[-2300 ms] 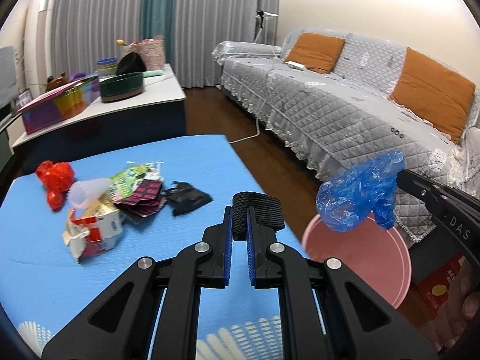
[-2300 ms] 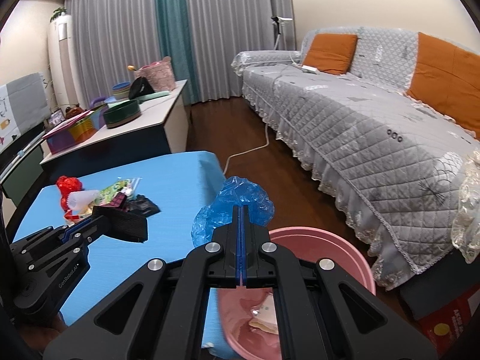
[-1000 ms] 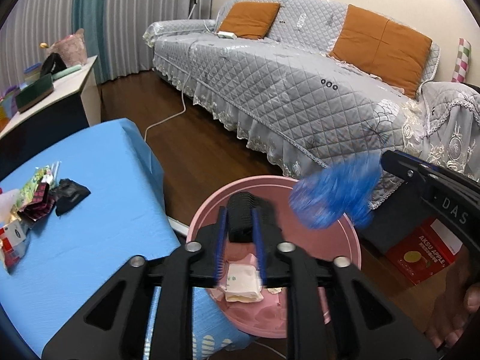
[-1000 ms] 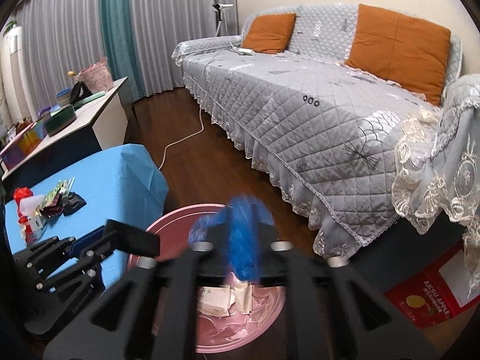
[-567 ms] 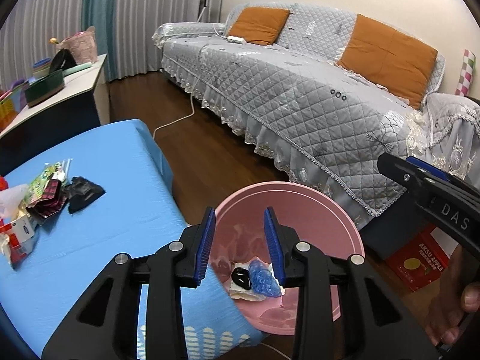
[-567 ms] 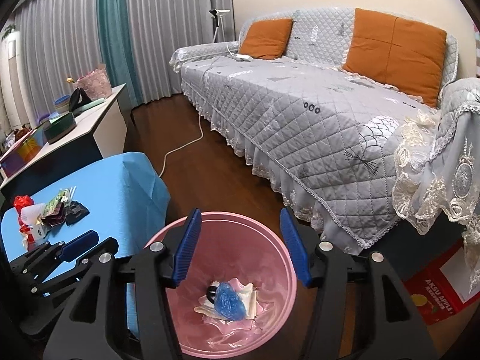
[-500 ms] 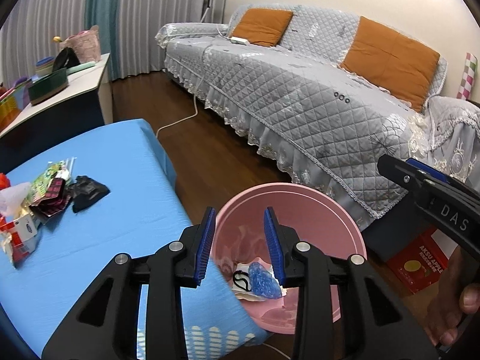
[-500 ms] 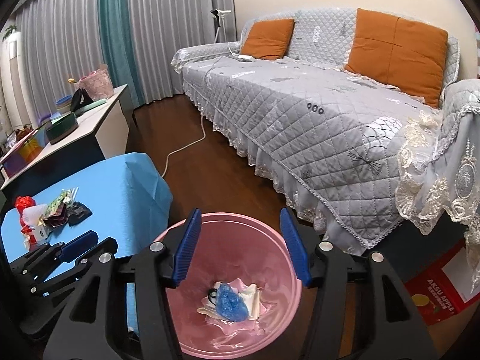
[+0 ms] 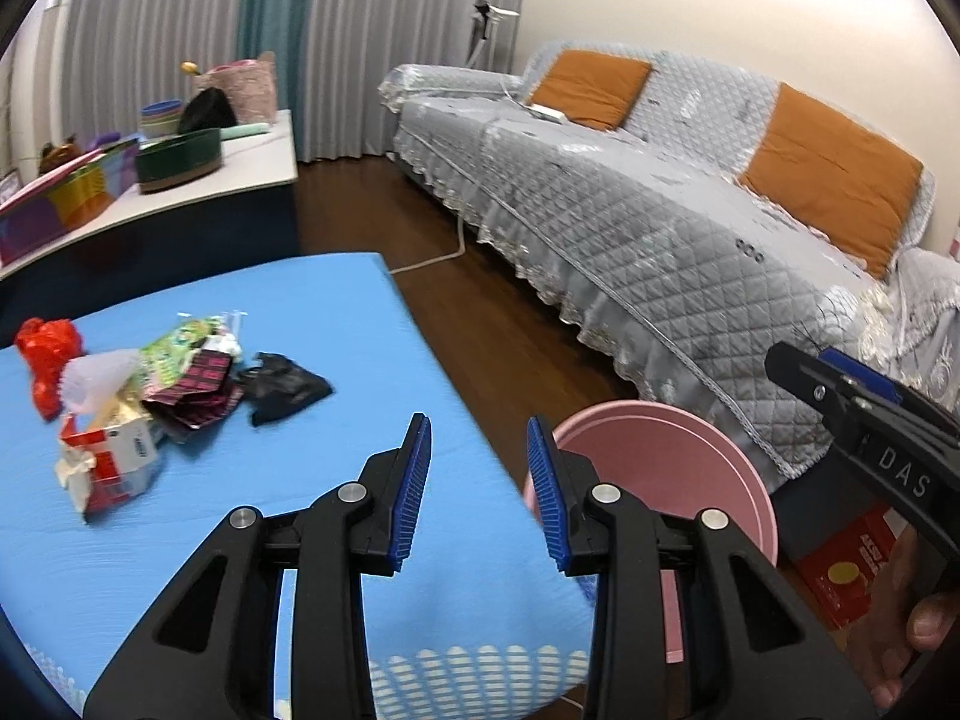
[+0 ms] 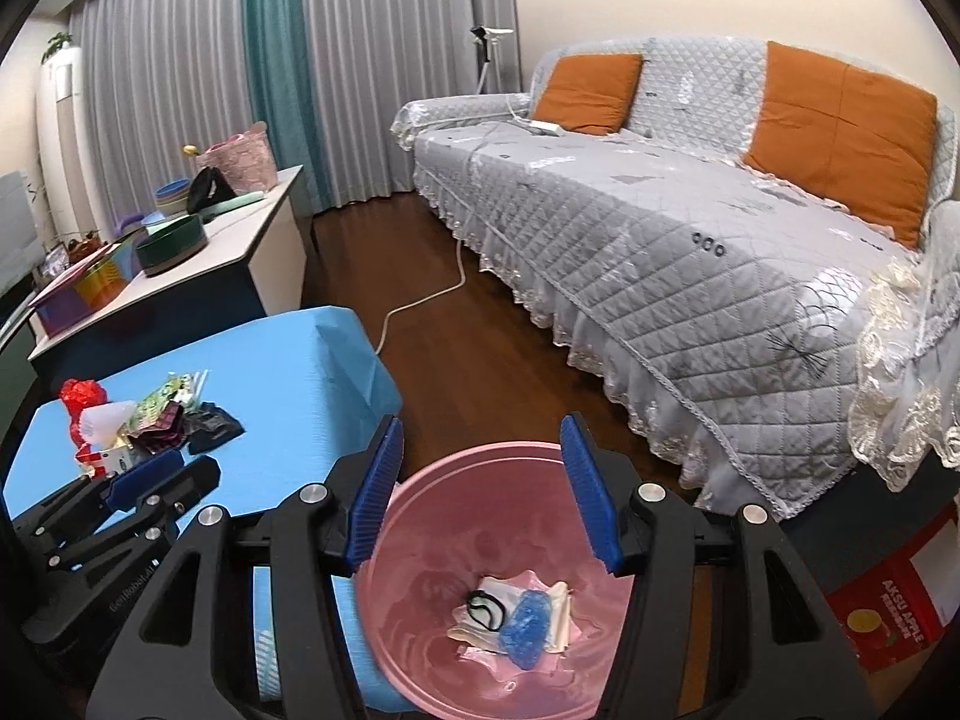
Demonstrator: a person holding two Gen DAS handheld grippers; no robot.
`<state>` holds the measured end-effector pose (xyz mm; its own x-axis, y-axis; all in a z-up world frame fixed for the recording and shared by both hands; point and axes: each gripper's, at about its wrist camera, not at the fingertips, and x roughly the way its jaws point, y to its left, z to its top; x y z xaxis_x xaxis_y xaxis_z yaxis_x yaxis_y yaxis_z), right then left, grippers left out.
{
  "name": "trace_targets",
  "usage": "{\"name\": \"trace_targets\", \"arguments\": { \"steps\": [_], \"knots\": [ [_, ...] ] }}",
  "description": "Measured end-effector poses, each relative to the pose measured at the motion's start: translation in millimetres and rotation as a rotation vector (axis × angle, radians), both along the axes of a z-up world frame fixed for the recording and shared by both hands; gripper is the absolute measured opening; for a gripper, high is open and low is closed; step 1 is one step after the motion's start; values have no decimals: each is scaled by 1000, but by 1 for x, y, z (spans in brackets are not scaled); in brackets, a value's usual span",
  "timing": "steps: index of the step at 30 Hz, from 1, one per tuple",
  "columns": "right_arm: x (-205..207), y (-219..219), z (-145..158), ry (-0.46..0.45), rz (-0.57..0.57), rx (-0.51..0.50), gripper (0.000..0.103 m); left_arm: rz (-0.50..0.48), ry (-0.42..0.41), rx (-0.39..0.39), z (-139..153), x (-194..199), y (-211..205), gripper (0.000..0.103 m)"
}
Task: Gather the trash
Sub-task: 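Move both open tools back toward the remaining trash on the table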
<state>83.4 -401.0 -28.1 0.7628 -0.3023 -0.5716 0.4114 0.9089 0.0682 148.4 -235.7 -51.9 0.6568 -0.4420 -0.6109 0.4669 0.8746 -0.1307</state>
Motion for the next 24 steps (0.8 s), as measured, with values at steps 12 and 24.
{"name": "trace_targets", "arguments": {
  "steps": [12, 24],
  "knots": [
    [25, 40, -1, -6, 81, 0, 52, 109, -8, -23, 5, 13, 52, 34],
    [50, 75, -7, 0, 168, 24, 39, 235, 1, -40, 4, 34, 103, 34]
  ]
}}
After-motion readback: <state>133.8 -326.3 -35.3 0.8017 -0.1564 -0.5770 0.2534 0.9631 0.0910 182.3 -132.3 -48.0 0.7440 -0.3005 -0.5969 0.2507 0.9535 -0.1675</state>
